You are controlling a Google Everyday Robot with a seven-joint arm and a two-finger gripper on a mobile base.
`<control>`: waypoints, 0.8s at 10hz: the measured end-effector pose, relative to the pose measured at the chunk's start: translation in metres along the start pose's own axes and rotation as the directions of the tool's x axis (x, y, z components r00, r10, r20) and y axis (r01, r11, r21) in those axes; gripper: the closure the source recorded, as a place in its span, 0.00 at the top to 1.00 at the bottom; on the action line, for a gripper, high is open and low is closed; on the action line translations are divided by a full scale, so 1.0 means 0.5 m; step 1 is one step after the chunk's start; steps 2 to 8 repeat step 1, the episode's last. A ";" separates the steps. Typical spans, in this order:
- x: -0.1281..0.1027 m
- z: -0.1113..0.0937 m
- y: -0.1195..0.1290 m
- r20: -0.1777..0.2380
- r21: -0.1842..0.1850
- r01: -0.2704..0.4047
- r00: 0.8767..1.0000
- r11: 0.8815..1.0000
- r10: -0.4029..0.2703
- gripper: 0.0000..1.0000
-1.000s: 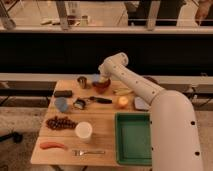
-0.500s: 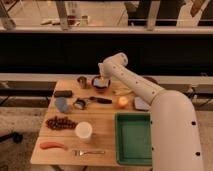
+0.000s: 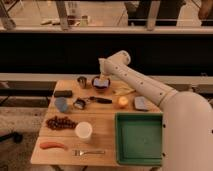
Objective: Place sponge in red bowl
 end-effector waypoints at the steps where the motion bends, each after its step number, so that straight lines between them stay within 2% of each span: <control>1: 0.003 -0.007 0.001 0.000 0.005 -0.006 1.000 1.000 0.006 0.80; 8: 0.003 -0.007 0.001 0.000 0.005 -0.006 1.000 1.000 0.006 0.80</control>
